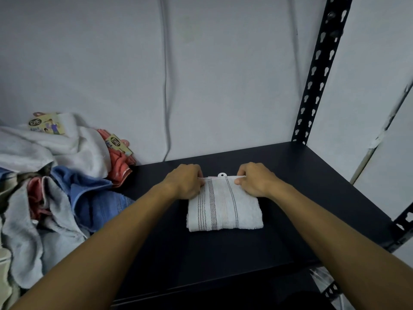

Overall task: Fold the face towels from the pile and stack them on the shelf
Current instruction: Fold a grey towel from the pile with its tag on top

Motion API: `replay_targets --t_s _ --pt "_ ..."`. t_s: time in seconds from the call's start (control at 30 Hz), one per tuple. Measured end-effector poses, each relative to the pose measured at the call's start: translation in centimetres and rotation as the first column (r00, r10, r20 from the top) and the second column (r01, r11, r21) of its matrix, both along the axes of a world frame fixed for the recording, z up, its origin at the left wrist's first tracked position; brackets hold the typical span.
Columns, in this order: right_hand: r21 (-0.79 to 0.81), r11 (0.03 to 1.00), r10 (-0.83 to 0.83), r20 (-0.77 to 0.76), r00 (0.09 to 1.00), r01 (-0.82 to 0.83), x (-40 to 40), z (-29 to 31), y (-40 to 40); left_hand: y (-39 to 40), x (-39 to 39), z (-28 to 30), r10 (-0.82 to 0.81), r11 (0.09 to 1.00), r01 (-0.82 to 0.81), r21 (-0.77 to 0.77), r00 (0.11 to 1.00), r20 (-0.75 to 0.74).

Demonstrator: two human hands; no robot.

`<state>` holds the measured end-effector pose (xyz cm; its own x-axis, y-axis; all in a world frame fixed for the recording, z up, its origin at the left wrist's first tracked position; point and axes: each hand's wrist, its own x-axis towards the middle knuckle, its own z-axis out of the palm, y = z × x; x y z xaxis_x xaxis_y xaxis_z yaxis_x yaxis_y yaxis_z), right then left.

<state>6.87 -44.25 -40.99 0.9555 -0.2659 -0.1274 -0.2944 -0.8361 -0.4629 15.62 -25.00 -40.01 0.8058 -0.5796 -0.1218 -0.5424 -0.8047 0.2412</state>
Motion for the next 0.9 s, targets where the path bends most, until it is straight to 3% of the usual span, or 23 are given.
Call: replay_targets --t_s 0.13,0.23,0.3,0.47,0.73,0.83,0.9 --pt "0.047 0.999 -0.011 0.018 1.0 0.011 0.2 -0.4 -0.2 0.4 0.5 0.9 -0.065 0.998 0.063 -0.02 0.992 -0.109" --pt "0.067 0.998 -0.022 0.034 0.999 0.019 0.2 -0.5 -0.3 0.6 1.0 1.2 -0.049 0.995 0.023 -0.095 0.958 -0.283" --pt "0.094 0.995 -0.031 0.047 0.998 0.026 0.2 -0.5 -0.3 0.5 1.3 1.1 -0.033 0.993 -0.003 -0.118 0.953 -0.3" --pt "0.095 0.995 -0.023 0.067 0.998 0.017 0.1 -0.6 -0.4 0.5 1.7 0.7 -0.054 0.991 0.024 -0.129 0.971 -0.233" --pt "0.026 1.0 0.008 0.094 0.996 -0.01 -0.2 -0.8 -0.4 1.2 1.6 0.4 -0.131 0.991 0.131 -0.003 0.99 0.044" --pt "0.006 1.0 0.021 0.103 0.995 -0.021 -0.2 -1.0 -0.3 2.0 1.0 0.6 -0.111 0.994 0.106 0.035 0.968 0.223" --pt "-0.003 1.0 0.02 0.113 0.993 -0.02 -0.1 -1.2 -0.2 2.4 0.8 0.4 -0.073 0.997 0.074 0.005 0.97 0.231"
